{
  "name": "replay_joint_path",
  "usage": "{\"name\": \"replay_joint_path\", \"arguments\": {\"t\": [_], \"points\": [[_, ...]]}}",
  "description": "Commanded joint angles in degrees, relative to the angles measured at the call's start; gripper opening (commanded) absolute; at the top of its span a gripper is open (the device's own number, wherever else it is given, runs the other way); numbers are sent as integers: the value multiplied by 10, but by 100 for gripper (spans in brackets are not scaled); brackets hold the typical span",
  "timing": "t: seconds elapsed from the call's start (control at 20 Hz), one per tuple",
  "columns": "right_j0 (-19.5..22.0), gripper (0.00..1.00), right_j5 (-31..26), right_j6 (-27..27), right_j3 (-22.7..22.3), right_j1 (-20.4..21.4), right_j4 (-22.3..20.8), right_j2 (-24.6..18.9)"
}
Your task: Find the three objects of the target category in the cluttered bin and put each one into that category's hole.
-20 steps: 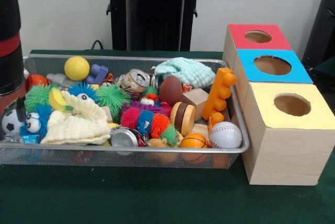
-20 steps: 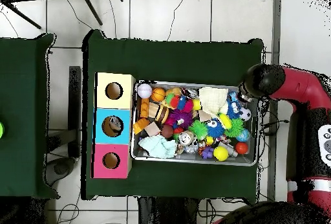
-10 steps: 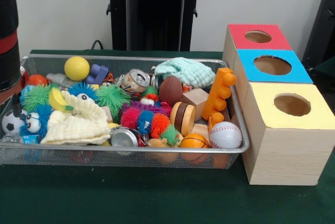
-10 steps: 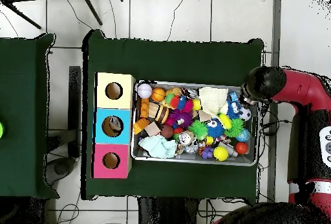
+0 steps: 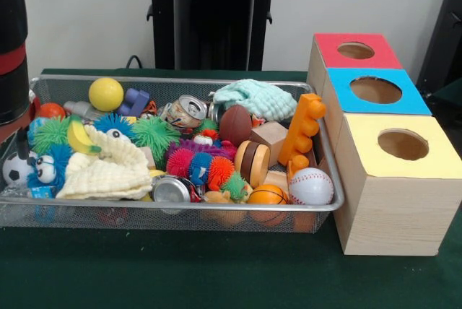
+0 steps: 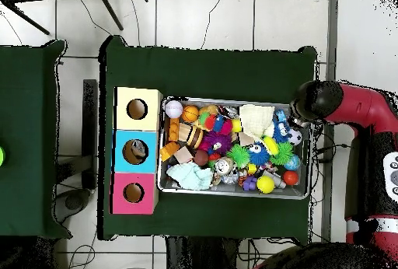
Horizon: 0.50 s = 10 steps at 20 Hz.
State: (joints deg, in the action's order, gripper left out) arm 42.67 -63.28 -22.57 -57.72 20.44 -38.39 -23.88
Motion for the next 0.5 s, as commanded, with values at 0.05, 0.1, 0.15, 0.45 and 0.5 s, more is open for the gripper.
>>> {"name": "replay_joint_path", "arguments": {"t": [0.05,0.1,0.15,0.45,0.5], "points": [[4,100,15,13,-43,-28,-1,-1],[5,100,15,15,-42,-30,-1,-2],[7,100,15,20,-40,-33,0,-3],[32,100,29,85,-20,-70,-1,-27],[35,100,33,91,-18,-75,-2,-30]]}}
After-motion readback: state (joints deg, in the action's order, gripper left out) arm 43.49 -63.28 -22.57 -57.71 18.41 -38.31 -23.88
